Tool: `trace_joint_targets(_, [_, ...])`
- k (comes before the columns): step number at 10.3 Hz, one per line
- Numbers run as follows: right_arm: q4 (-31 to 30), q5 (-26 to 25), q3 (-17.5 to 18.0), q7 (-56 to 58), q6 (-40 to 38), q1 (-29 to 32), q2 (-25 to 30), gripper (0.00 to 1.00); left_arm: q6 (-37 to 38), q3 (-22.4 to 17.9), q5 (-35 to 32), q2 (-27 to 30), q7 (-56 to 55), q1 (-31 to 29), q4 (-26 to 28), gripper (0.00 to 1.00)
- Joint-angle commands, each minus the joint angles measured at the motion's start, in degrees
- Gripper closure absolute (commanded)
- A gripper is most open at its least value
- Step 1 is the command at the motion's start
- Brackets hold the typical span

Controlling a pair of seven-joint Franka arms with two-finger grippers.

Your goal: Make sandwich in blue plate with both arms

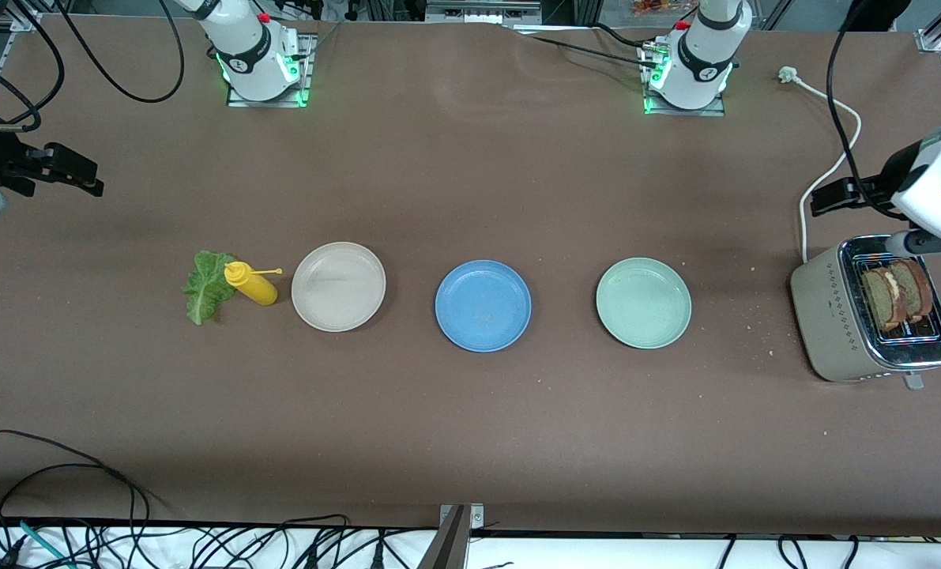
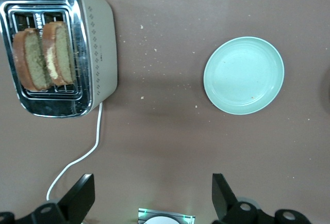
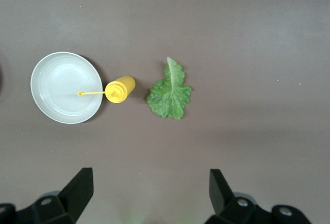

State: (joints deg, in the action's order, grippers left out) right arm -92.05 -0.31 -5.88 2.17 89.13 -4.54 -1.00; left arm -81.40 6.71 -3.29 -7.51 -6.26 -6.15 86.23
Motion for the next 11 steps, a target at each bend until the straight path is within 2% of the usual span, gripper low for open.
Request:
trace_joint_targets(1, [0.9,0.0,0.8,-0.4,-1.1,0.8,0.1,0.00,0.7,0.0,0.7,-0.2,0.5,-3.9,-1.2,0.00])
trace_joint_targets(11, [0.9,0.1,0.7,-0.4,-1.1,0.8,0.1,0.00,0.7,0.4,1.4,-0.2,0.4,-3.3,-0.6,0.00])
